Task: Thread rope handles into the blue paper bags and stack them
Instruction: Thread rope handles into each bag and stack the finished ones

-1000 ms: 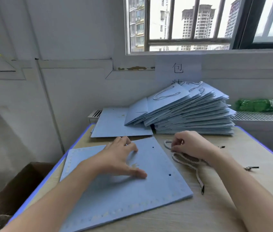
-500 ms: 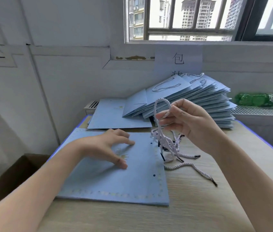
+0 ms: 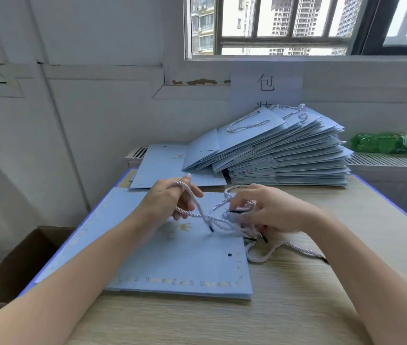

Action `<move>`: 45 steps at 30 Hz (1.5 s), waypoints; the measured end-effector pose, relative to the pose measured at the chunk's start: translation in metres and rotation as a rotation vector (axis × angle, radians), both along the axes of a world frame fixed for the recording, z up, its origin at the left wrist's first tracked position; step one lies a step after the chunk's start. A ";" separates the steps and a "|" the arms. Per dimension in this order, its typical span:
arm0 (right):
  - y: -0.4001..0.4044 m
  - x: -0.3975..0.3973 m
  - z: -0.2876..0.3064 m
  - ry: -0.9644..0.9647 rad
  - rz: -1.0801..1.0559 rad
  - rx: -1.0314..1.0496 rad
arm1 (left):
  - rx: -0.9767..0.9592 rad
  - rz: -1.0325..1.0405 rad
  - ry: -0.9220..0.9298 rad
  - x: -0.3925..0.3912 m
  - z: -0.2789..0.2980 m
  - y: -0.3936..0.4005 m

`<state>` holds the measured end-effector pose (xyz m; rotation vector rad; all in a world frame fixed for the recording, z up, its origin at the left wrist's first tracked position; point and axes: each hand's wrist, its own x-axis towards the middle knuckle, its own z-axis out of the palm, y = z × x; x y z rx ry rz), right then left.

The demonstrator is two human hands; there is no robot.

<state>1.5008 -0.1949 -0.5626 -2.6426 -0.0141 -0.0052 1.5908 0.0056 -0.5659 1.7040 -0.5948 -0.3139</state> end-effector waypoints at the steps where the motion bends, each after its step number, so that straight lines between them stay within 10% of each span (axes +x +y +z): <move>1: -0.007 0.001 0.000 -0.031 -0.053 -0.079 | -0.046 0.026 0.048 0.001 0.002 0.001; 7: -0.051 -0.007 -0.003 -0.012 -0.503 -0.328 | -0.100 0.070 0.145 0.001 0.006 0.004; 14: -0.002 0.000 0.002 -0.037 -0.025 -0.079 | -0.084 0.013 0.136 -0.002 0.006 0.006; 20: -0.039 -0.010 0.004 0.019 -0.449 -0.393 | -0.110 -0.005 0.126 -0.003 0.007 0.006; 26: 0.017 -0.008 0.014 -0.126 -0.103 0.338 | -0.130 -0.107 0.036 -0.012 0.007 0.005; 34: 0.036 -0.001 0.006 -0.183 -0.036 0.295 | -0.193 -0.203 -0.015 -0.019 0.005 0.000; 41: 0.010 -0.002 0.011 -0.312 -0.392 0.410 | 0.784 -0.114 -0.745 -0.025 -0.013 0.004; 45: -0.002 -0.005 0.015 -0.466 -0.511 0.356 | 1.075 -0.147 -0.750 -0.048 -0.011 -0.004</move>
